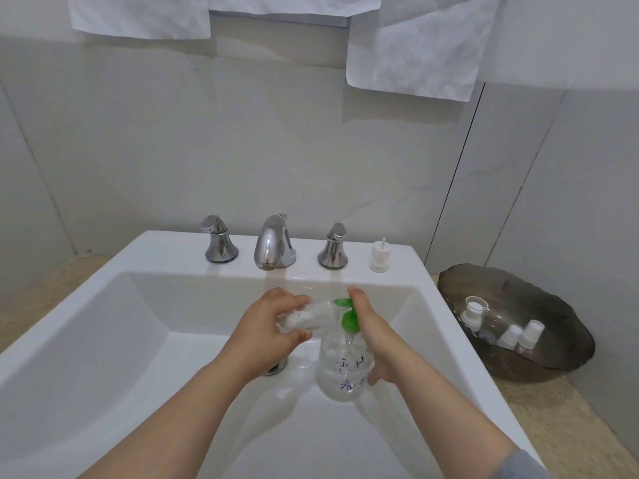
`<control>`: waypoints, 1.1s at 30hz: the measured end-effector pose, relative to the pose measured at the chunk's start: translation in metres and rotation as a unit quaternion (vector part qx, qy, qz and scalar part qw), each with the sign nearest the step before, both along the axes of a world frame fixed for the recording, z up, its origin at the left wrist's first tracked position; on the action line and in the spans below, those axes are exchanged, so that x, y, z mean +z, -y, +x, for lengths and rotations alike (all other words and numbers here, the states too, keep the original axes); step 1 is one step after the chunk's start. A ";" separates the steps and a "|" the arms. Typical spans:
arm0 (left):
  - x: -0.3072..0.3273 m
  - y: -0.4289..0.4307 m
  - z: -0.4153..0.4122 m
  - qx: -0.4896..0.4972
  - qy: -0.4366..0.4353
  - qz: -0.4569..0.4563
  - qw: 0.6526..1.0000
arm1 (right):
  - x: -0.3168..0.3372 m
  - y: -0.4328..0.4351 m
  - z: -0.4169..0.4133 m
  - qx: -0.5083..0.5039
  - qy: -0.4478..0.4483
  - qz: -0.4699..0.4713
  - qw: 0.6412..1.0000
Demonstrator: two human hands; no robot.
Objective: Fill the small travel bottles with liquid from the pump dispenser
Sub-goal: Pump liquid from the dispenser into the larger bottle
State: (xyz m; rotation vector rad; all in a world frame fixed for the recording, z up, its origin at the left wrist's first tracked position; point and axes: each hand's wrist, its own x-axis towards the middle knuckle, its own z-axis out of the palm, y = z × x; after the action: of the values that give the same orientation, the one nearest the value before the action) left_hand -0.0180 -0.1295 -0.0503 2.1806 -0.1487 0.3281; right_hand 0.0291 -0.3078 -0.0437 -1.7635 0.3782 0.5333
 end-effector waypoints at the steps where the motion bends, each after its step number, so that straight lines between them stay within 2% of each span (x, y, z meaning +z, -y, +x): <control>1: 0.000 0.000 0.000 0.000 -0.001 0.000 1.000 | 0.000 0.000 0.000 0.002 -0.002 -0.001 1.000; 18: -0.004 0.000 0.000 0.009 -0.035 0.026 0.999 | 0.005 0.000 -0.006 -0.001 0.037 -0.026 0.999; 33: -0.003 0.000 -0.001 0.000 -0.034 0.005 0.999 | 0.005 0.001 -0.010 0.014 0.094 -0.057 0.994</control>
State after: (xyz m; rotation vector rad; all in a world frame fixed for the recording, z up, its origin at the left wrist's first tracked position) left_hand -0.0195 -0.1299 -0.0529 2.1978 -0.1117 0.2546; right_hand 0.0190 -0.3089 -0.0384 -1.9136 0.2559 0.3672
